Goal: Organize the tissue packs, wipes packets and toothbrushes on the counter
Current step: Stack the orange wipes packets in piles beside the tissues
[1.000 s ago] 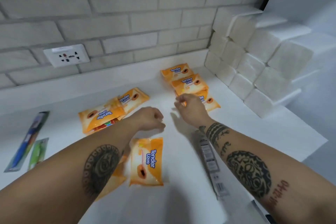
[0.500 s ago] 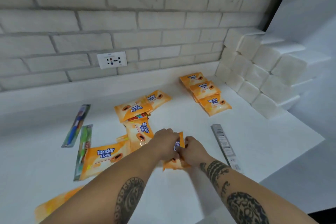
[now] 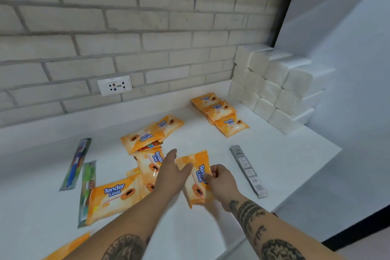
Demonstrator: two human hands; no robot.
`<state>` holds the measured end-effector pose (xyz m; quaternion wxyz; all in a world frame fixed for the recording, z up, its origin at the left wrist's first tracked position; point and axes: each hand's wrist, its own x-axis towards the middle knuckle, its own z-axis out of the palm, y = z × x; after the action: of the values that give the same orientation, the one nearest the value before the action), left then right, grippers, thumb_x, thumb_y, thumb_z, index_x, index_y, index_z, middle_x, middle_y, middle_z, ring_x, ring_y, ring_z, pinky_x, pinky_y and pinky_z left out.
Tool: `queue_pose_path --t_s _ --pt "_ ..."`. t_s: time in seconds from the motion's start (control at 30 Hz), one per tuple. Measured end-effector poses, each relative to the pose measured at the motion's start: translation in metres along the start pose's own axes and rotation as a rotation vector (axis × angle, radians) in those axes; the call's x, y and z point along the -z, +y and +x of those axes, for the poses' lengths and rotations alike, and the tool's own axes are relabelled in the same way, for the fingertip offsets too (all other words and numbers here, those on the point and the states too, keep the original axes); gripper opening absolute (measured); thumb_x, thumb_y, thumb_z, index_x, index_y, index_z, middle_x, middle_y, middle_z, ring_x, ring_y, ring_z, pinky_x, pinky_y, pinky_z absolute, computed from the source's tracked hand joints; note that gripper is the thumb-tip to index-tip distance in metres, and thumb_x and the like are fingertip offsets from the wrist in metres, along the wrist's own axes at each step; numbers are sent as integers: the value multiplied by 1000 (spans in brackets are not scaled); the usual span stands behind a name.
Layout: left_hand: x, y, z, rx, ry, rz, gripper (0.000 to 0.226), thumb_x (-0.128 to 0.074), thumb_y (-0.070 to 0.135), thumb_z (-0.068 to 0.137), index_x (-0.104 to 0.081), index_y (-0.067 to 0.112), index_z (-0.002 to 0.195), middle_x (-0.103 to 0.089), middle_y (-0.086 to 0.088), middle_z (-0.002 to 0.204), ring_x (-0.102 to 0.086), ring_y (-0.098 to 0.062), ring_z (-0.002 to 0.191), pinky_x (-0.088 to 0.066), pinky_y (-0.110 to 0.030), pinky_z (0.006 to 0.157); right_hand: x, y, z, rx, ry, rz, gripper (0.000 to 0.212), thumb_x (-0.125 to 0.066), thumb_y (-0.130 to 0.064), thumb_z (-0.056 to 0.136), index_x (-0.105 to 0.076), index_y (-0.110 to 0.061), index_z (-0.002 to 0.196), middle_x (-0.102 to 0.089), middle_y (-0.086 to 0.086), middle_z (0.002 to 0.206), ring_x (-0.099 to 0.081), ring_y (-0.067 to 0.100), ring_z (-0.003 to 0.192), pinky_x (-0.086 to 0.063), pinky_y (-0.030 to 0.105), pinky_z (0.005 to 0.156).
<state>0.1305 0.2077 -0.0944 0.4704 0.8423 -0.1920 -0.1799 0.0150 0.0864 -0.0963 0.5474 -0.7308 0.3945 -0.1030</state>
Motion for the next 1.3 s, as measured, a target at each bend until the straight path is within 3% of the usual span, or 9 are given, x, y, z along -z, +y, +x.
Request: queue_pose_path --t_s 0.1,0.17,0.27,0.33,0.47,0.7,0.83,1.03,1.3 --pt "3 14 1 184 -27 -229 59 -70 53 88 -54 25 137 -63 -2 130 -66 -27 116 -54 -46 101 9 -4 -7 67 -28 98 7 -70 -13 93 -65 -17 93 -69 -1 88 -66 16 72 -53 33 66" --pt "4 20 2 232 -31 -396 38 -73 42 90 -64 19 119 -73 -7 113 -74 -28 96 -61 -52 88 16 -4 -11 94 -42 157 8 -74 -14 92 -68 -17 98 -74 1 96 -72 17 74 -58 36 67" --pt "4 29 1 256 25 -553 14 -71 26 97 -65 14 101 -74 -16 101 -74 -34 88 -63 -53 81 28 -3 -16 97 -89 273 33 -81 -30 85 -67 -18 113 -74 8 110 -76 21 84 -63 41 74" --pt "3 35 1 296 87 -702 13 -69 23 98 -63 13 102 -73 -15 98 -73 -32 84 -63 -47 77 33 -2 -21 37 -140 349 40 -81 -32 89 -63 -16 121 -77 9 109 -74 23 82 -61 39 74" --pt "-2 49 5 344 134 -885 21 -67 22 100 -57 12 115 -72 -13 100 -73 -29 85 -61 -40 71 35 -1 -27 -20 -134 533 23 -71 -17 98 -63 -3 115 -73 14 86 -60 23 65 -56 35 70" --pt "-6 62 4 345 96 -920 20 -66 21 100 -58 6 111 -73 -19 105 -74 -35 92 -62 -48 78 48 -8 -24 4 -23 535 13 -61 6 98 -68 1 106 -78 13 87 -72 18 69 -61 31 68" --pt "-15 69 3 356 54 -953 18 -65 21 101 -58 6 108 -73 -20 105 -73 -33 90 -62 -42 69 57 -10 -19 39 69 469 18 -60 2 98 -71 -7 108 -80 11 93 -72 19 78 -60 38 76" --pt "-30 82 8 374 27 -999 26 -65 21 101 -57 4 119 -72 -22 109 -73 -35 93 -62 -44 71 69 -7 -17 -33 7 573 12 -64 -14 102 -68 -13 114 -78 1 92 -69 18 83 -56 33 74" --pt "-50 90 48 336 -51 -813 21 -64 11 99 -57 11 119 -72 -15 113 -73 -31 97 -61 -37 65 111 -11 41 -1 125 399 11 -65 -9 100 -73 -9 108 -79 6 83 -67 12 63 -51 24 58"
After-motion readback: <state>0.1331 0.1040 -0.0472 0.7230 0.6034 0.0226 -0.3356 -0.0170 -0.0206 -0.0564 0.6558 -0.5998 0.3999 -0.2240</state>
